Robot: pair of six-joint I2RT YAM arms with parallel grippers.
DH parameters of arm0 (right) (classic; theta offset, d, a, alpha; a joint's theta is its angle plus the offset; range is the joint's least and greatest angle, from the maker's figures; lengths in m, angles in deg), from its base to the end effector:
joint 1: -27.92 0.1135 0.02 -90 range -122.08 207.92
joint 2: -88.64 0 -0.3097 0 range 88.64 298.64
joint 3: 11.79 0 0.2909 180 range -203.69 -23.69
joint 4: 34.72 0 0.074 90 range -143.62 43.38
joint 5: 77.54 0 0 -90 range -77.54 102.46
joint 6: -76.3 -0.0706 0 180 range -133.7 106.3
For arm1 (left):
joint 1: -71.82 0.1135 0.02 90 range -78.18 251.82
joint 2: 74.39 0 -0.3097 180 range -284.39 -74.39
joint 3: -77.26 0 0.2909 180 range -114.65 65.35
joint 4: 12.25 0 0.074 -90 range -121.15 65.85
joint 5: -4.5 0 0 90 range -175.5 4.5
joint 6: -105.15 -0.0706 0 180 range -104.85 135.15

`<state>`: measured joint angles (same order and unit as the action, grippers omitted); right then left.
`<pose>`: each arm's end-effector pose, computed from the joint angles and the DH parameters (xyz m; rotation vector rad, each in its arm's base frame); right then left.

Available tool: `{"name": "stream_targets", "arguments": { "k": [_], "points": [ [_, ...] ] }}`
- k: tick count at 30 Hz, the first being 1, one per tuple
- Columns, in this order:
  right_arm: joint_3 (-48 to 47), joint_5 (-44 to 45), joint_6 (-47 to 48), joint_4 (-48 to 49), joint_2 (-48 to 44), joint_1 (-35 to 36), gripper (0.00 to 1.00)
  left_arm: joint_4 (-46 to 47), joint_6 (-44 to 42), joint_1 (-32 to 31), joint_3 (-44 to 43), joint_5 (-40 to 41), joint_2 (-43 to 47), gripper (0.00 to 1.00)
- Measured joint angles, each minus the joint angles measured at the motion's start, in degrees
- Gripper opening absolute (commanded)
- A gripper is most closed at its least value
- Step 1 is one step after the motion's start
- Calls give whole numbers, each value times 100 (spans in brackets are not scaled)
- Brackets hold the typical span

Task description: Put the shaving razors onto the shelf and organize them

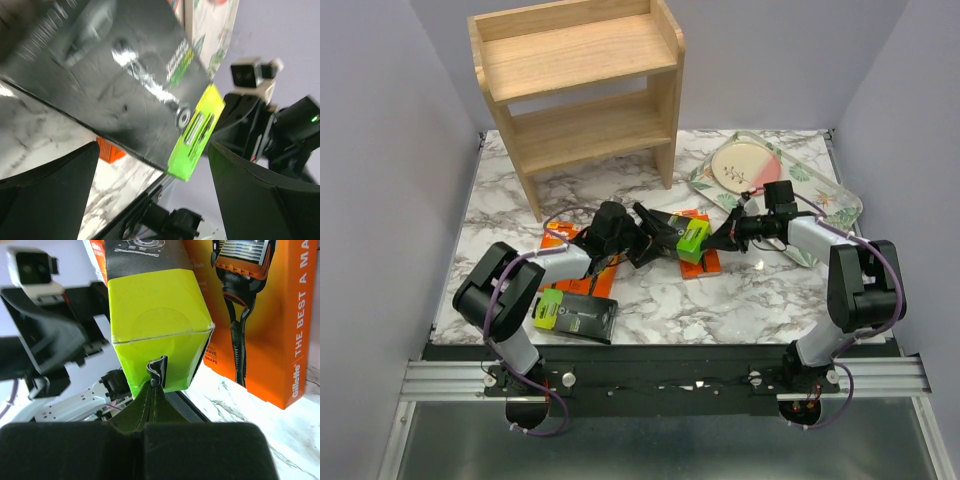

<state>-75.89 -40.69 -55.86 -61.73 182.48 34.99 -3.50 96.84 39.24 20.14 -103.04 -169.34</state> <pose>0.3474 0.1000 0.1809 0.4140 2.5994 1.5077 0.3256 -0.2333 0.1749 -0.8099 2.3037 -1.4049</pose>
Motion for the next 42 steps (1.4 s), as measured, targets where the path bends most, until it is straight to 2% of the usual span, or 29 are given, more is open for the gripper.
{"name": "stream_targets", "arguments": {
  "k": [6, 13, 16, 19, 20, 21, 25, 27, 28, 29, 33, 35, 39, 42],
  "points": [
    [0, 0, -273, 66, 2, 13, 1, 20, 205, -533, 173, 33, -83, 98],
    [116, 221, -490, 101, -44, 203, 1, 50, 540, -505, 4, 83, -457, 98],
    [420, 356, -564, 173, -264, 459, 1, 83, 601, -420, -214, 33, -732, 92],
    [669, 396, -584, 203, -492, 605, 2, 111, 629, -356, -234, -42, -796, 74],
    [719, 396, -581, 201, -542, 636, 4, 116, 603, -345, -223, -55, -791, 43],
    [765, 396, -570, 195, -595, 658, 4, 114, 570, -330, -219, -72, -778, 31],
    [796, 431, -376, 98, -769, 682, 6, -136, 105, -181, -131, -103, -164, 30],
    [754, 376, -240, 59, -879, 728, 9, -203, -157, -118, -39, -111, 232, 26],
    [688, 358, -136, 2, -933, 780, 13, -236, -302, -87, 15, -109, 417, 25],
    [616, 339, -39, -46, -960, 798, 27, -223, -420, -61, 59, -120, 520, 25],
    [107, 385, 525, -361, -1003, 782, 50, -120, -1071, 299, 236, -385, 774, 25],
    [-238, 385, 813, -627, -1008, 765, 57, -63, -1458, 579, 254, -680, 780, 25],
    [-1318, 273, 1751, -1202, -1097, 758, 58, -17, -1969, 1084, 179, -1174, 887, 25],
    [-1862, 151, 2282, -1366, -1228, 758, 58, -9, -2288, 1314, -192, -1506, 933, 25]
  ]
}}
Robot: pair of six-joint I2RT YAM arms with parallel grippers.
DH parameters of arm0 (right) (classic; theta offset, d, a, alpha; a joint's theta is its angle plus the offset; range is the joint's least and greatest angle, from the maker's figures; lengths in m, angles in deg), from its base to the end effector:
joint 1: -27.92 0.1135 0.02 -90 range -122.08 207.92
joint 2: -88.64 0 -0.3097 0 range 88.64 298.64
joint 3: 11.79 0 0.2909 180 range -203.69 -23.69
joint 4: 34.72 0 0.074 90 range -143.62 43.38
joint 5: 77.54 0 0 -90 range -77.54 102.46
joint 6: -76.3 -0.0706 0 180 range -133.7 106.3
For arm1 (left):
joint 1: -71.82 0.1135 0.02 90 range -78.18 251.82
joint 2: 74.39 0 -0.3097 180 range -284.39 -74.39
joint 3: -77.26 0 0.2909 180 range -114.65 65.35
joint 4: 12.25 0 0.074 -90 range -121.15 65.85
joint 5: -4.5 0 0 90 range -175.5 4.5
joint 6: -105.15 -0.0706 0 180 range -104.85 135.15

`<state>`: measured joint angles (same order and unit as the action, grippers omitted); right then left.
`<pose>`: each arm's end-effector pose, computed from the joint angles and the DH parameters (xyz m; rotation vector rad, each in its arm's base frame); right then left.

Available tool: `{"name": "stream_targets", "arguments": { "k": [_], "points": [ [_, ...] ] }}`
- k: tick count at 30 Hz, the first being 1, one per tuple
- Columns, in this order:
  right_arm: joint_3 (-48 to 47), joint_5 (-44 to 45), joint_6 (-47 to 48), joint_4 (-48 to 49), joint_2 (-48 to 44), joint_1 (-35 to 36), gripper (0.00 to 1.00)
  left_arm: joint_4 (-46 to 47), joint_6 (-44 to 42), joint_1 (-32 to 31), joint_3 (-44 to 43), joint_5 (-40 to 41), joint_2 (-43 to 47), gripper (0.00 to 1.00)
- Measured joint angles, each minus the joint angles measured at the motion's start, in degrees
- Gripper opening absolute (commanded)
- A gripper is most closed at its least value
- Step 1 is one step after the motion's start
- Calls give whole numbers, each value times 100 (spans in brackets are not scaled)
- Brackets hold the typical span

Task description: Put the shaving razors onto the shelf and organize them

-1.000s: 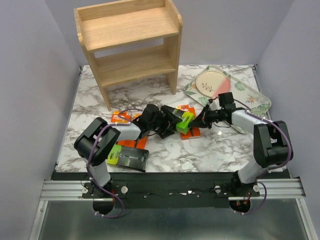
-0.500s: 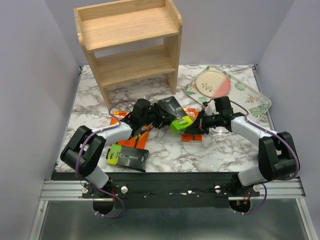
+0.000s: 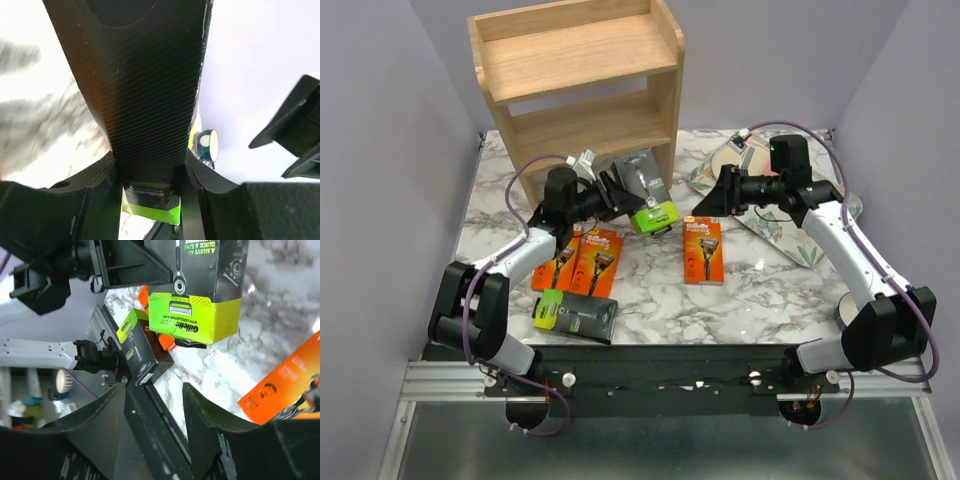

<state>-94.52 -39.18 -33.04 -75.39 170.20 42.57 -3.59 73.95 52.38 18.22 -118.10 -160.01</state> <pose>0.3307 0.1437 0.3508 -0.4143 2.2332 1.3299 0.3490 -0.1635 0.2511 -0.2818 2.0927 -1.4168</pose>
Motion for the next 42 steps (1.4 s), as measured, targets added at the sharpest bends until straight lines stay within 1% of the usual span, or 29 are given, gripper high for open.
{"name": "stream_targets", "arguments": {
  "k": [3, 8, 12, 15, 21, 24, 28, 29, 33, 38, 39, 42],
  "points": [
    [-345, -46, 470, -122, -70, 0, 58, -129, -428, 72, -743, -232, -9, 25],
    [-400, -50, 866, -127, -7, 0, 52, -90, -767, 153, -2129, -568, -245, 25],
    [-402, 140, 907, -17, 216, 2, 47, -9, -833, 247, -2758, -599, -732, 27],
    [-494, 293, 898, 76, 503, 2, 45, -9, -896, 306, -3073, -579, -1121, 31],
    [-999, 409, 693, 385, 1176, 76, 43, -374, -577, 450, -3097, -555, -1515, 32],
    [-1351, 442, 605, 511, 1447, 186, 42, -511, -466, 498, -3047, -531, -1563, 32],
    [-1829, 461, 457, 688, 1799, 332, 39, -629, -273, 535, -3027, -490, -1565, 35],
    [-1989, 479, 431, 750, 1934, 380, 38, -638, -243, 535, -3027, -487, -1565, 36],
    [-2319, 566, 417, 761, 2262, 518, 34, -710, -98, 544, -3027, -402, -1565, 48],
    [-2374, 780, 485, 625, 2343, 680, 33, -876, 133, 573, -3038, -269, -1565, 52],
    [-2374, 811, 501, 603, 2343, 693, 33, -964, 201, 575, -3056, -243, -1565, 54],
    [-2328, 870, 592, 522, 2310, 728, 33, -1049, 343, 588, -3099, -221, -1567, 58]
  ]
}}
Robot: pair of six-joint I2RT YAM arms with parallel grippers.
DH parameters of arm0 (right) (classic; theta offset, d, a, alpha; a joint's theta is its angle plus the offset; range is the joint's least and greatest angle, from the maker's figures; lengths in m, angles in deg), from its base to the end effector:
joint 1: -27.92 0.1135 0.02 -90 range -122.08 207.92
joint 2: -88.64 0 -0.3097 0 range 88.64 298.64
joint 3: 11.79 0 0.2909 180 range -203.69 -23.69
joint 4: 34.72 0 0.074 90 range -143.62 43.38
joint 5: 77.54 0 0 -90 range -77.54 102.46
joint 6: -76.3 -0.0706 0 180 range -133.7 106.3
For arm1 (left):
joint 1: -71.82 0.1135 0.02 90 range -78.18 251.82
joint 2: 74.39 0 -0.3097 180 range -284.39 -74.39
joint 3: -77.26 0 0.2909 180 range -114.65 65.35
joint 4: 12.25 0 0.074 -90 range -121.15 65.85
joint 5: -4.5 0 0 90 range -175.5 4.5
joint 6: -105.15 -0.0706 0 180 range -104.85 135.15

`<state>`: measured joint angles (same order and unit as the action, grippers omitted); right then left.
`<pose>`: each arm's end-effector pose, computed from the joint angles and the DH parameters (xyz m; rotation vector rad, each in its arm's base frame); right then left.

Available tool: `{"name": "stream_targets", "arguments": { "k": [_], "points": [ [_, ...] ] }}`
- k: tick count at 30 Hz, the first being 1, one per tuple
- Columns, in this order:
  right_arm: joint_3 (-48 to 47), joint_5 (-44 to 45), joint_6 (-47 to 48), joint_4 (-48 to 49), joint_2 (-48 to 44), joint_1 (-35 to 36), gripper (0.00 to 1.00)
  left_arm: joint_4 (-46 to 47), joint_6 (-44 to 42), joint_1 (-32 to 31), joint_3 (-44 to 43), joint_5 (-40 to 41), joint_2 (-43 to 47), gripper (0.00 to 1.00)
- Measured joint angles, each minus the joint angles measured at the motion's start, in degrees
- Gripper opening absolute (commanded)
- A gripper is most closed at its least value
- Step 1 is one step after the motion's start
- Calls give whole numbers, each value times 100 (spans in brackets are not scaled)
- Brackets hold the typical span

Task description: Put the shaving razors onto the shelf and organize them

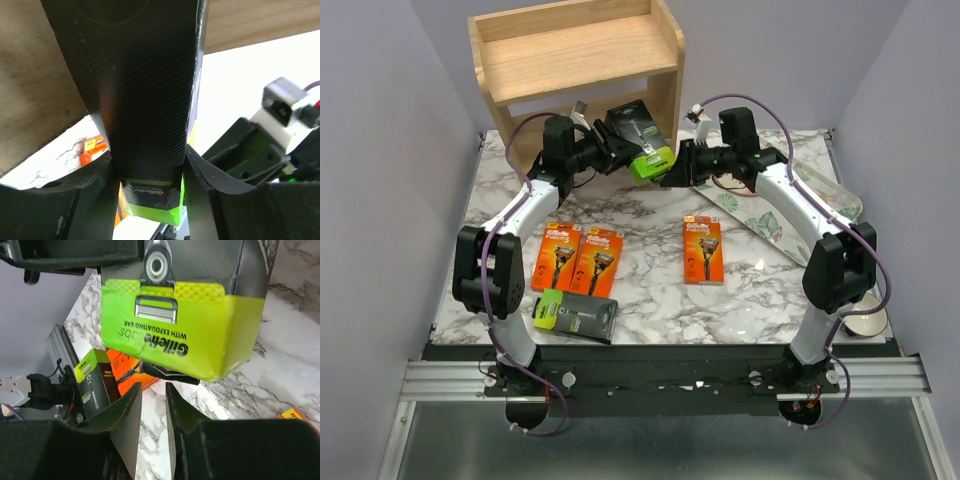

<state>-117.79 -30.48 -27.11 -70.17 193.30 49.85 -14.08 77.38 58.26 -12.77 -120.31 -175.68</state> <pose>0.4396 0.2288 0.3494 -0.6109 2.1240 1.1592 0.4712 -0.1551 0.3305 -0.3630 1.9867 -1.4407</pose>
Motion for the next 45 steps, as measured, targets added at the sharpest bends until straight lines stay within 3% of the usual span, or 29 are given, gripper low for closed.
{"name": "stream_targets", "arguments": {
  "k": [5, 9, 14, 20, 27, 33, 38, 41, 42, 45],
  "points": [
    [157, 33, 39, -55, -96, 4, 33, -9, 214, 24, -101, 9, -28, 65],
    [162, 94, 31, -48, -96, 7, 33, 0, 295, 50, -225, 11, -57, 77],
    [-13, 101, -175, 63, 96, 81, 33, -37, 328, 74, -310, 13, -57, 80],
    [-448, 190, -422, 184, 463, 238, 33, -168, 280, 76, -310, 61, -63, 72],
    [-1014, 551, -481, 208, 671, 321, 33, -186, 142, 81, -313, 170, -63, 52],
    [-1161, 726, -470, 175, 673, 321, 34, -164, 144, 87, -310, 190, -63, 44],
    [-785, 752, -243, -4, 186, 319, 34, -188, 393, 116, -310, 216, -66, 41],
    [-133, 754, -24, -24, -518, 326, 34, -216, 647, 122, -310, 264, -66, 35],
    [48, 756, 52, -22, -717, 326, 33, -227, 754, 122, -310, 289, -66, 28],
    [411, 756, 214, -11, -1075, 352, 33, -264, 1025, 125, -308, 354, -72, 24]
  ]
}}
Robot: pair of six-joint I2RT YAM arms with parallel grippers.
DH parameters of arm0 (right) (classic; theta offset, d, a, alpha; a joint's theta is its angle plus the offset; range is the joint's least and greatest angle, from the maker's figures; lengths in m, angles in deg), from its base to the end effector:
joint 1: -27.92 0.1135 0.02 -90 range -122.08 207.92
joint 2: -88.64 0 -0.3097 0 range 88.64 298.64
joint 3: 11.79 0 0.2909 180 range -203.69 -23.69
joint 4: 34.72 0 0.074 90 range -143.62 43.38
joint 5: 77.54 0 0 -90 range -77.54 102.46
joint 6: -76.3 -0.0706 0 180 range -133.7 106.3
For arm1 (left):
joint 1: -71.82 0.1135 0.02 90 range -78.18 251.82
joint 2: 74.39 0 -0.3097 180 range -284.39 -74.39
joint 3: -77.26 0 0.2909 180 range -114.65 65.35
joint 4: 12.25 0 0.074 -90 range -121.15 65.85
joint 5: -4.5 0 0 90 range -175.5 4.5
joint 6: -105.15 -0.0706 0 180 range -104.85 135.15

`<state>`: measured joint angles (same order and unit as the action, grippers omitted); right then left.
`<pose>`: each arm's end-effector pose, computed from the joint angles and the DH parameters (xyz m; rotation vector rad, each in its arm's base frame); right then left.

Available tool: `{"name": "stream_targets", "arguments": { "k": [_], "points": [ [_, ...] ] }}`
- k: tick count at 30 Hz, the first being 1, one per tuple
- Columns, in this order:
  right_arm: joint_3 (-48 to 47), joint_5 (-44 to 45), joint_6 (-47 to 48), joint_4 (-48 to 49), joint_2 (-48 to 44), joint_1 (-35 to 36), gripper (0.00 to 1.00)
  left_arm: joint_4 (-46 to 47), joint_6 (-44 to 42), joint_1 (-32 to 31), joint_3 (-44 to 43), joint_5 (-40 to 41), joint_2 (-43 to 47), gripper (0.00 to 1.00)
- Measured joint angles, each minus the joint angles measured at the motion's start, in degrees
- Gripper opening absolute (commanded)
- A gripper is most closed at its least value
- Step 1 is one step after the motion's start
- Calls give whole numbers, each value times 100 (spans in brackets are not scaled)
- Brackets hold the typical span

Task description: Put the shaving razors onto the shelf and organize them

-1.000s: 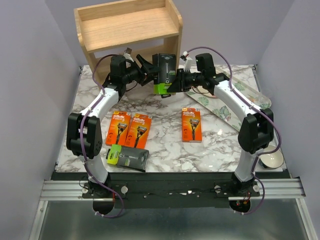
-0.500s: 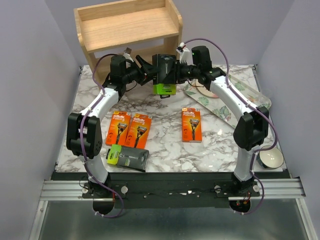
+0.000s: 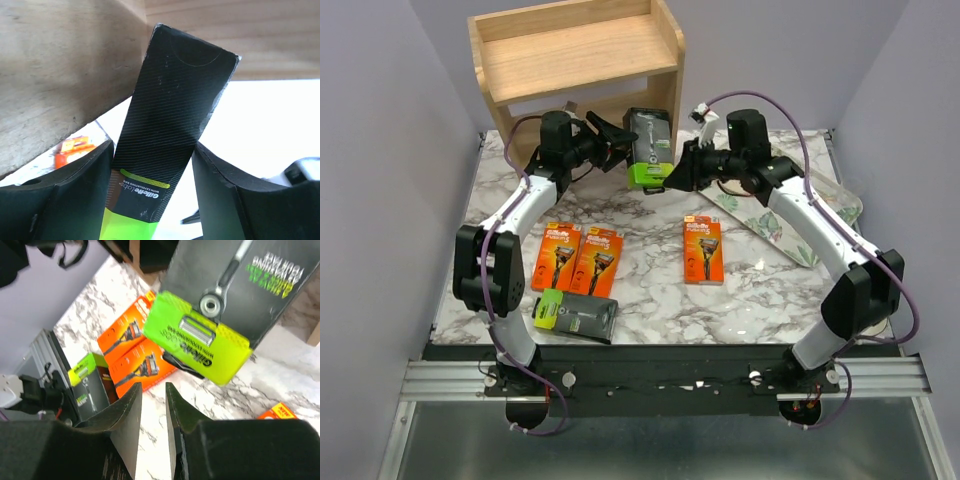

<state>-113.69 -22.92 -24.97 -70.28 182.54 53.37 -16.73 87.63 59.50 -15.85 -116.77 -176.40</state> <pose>0.3849 0.2285 0.4021 -0.6538 2.0085 1.0237 0.4831 -0.1430 0.3403 -0.6221 1.9597 -1.4844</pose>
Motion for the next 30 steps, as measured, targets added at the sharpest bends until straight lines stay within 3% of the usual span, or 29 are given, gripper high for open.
{"name": "stream_targets", "arguments": {
  "k": [7, 13, 14, 15, 17, 21, 26, 27, 30],
  "points": [
    [404, 31, 267, -59, 184, 186, 33, -61, 621, 37, 0, 164, -44, 18],
    [315, 144, 330, -127, 555, 402, 32, -308, 957, 125, -118, 275, -105, 20],
    [245, 181, 323, -122, 634, 409, 31, -350, 992, 136, -146, 299, -120, 28],
    [92, 264, 317, -136, 780, 411, 31, -376, 1014, 146, -166, 317, -131, 43],
    [-131, 413, 313, -129, 979, 411, 31, -444, 1071, 166, -188, 352, -142, 47],
    [-608, 669, 245, -295, 1290, 407, 31, -538, 1213, 225, -243, 479, -142, 68],
    [-1139, 968, 184, -256, 1537, 407, 30, -573, 1342, 306, -247, 522, -138, 85],
    [-1298, 1034, 175, -254, 1602, 407, 30, -542, 1353, 306, -247, 516, -136, 95],
    [-1635, 1163, 146, -162, 1775, 407, 30, -468, 1316, 299, -254, 490, -105, 99]
  ]
}}
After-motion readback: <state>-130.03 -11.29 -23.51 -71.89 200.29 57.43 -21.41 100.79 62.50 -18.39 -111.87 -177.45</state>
